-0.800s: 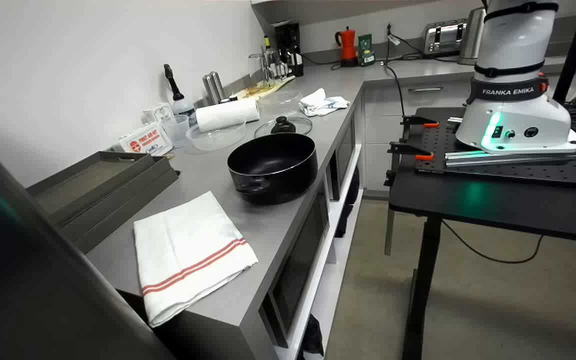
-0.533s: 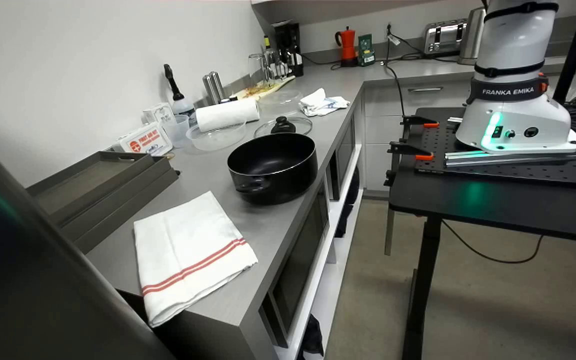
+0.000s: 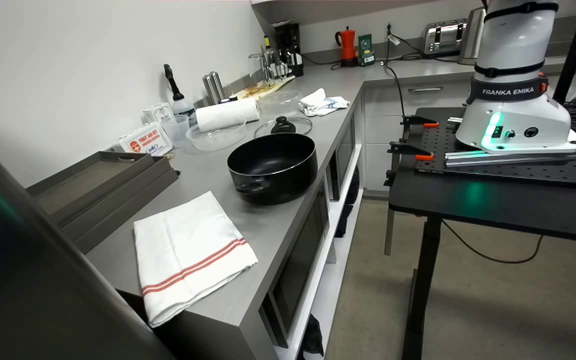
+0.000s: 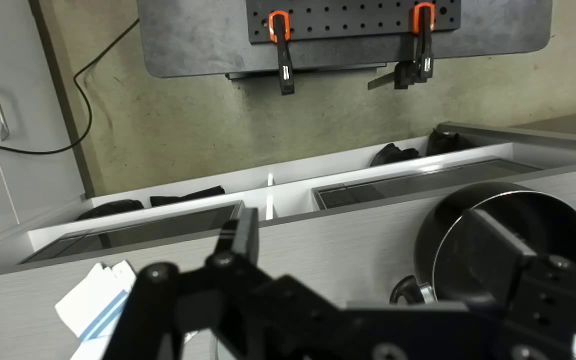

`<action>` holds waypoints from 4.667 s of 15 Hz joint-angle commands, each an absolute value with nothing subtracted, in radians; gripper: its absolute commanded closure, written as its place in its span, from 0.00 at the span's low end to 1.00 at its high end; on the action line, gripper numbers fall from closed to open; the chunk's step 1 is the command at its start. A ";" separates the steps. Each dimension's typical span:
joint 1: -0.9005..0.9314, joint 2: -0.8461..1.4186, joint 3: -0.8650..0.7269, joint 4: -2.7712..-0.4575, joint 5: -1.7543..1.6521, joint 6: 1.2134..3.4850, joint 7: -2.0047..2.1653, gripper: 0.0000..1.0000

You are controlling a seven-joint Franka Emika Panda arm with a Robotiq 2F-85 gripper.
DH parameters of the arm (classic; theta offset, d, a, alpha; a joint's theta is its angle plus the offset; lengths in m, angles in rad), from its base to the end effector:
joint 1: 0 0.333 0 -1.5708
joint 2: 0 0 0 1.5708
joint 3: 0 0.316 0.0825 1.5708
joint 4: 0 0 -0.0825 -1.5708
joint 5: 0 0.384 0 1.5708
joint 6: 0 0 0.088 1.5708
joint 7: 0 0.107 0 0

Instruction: Push the black pot backwards.

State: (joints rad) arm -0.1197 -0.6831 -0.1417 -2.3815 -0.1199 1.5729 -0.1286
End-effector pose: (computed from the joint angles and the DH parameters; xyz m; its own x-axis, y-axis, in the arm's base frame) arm 0.3151 -0.1062 0.5431 0.9874 -0.0874 -0.1323 -0.0864 -0.9962 0.0127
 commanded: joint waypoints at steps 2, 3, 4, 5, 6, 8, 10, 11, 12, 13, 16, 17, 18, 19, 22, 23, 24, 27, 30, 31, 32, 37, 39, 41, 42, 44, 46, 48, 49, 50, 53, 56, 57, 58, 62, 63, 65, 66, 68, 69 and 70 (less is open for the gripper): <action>-0.112 -0.670 -0.144 -2.384 -0.122 1.586 -0.123 0.00; -0.110 -0.665 -0.145 -2.388 -0.118 1.598 -0.123 0.00; -0.105 -0.658 -0.145 -2.397 -0.113 1.614 -0.126 0.00; -0.100 -0.650 -0.144 -2.407 -0.110 1.630 -0.130 0.00; -0.094 -0.645 -0.142 -2.425 -0.106 1.654 -0.133 0.00; -0.079 -0.634 -0.138 -2.468 -0.097 1.712 -0.138 0.00; -0.062 -0.618 -0.130 -2.517 -0.093 1.777 -0.145 0.00; -0.053 -0.609 -0.125 -2.543 -0.092 1.812 -0.146 0.00; -0.041 -0.599 -0.121 -2.572 -0.088 1.851 -0.152 0.00; -0.029 -0.588 -0.118 -2.599 -0.081 1.887 -0.157 0.00; 0.003 -0.552 -0.105 -2.679 -0.068 1.992 -0.173 0.00; 0.010 -0.540 -0.099 -2.699 -0.069 2.022 -0.174 0.00; 0.020 -0.528 -0.091 -2.723 -0.065 2.055 -0.176 0.00; 0.027 -0.516 -0.084 -2.739 -0.066 2.082 -0.178 0.00; 0.062 -0.441 -0.064 -2.747 -0.051 2.178 -0.194 0.00; 0.073 -0.426 -0.059 -2.759 -0.044 2.210 -0.199 0.00; 0.086 -0.399 -0.052 -2.764 -0.032 2.244 -0.199 0.00; 0.120 -0.324 -0.036 -2.769 0.011 2.329 -0.217 0.00; 0.153 -0.246 -0.030 -2.773 0.083 2.404 -0.267 0.00; 0.162 -0.225 -0.030 -2.773 0.114 2.424 -0.291 0.00; 0.170 -0.197 -0.032 -2.773 0.145 2.462 -0.321 0.00; 0.191 -0.079 -0.030 -2.774 0.321 2.603 -0.496 0.00; 0.190 -0.037 -0.019 -2.773 0.413 2.616 -0.579 0.00; 0.181 0.008 0.005 -2.760 0.486 2.617 -0.640 0.00; 0.177 0.028 0.021 -2.753 0.516 2.613 -0.664 0.00; 0.169 0.065 0.056 -2.739 0.559 2.619 -0.698 0.00; 0.161 0.098 0.093 -2.721 0.575 2.630 -0.707 0.00; 0.155 0.127 0.129 -2.701 0.573 2.645 -0.697 0.00; 0.151 0.141 0.145 -2.691 0.568 2.651 -0.692 0.00; 0.149 0.157 0.162 -2.680 0.563 2.661 -0.687 0.00; 0.137 0.204 0.209 -2.643 0.553 2.684 -0.674 0.00; 0.126 0.254 0.250 -2.611 0.537 2.703 -0.658 0.00; 0.121 0.267 0.260 -2.602 0.530 2.708 -0.653 0.00; 0.116 0.282 0.268 -2.593 0.520 2.712 -0.646 0.00; 0.091 0.323 0.298 -2.565 0.496 2.724 -0.630 0.00; 0.085 0.330 0.304 -2.559 0.492 2.726 -0.627 0.00; 0.073 0.340 0.315 -2.549 0.482 2.731 -0.621 0.00; 0.068 0.344 0.319 -2.544 0.476 2.731 -0.618 0.00; 0.060 0.344 0.326 -2.538 0.463 2.737 -0.611 0.00; 0.057 0.344 0.329 -2.536 0.459 2.737 -0.610 0.00; 0.054 0.346 0.330 -2.531 0.453 2.737 -0.607 0.00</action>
State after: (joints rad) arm 0.0736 0.3245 0.3061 -2.5530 0.4892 2.7097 -0.6432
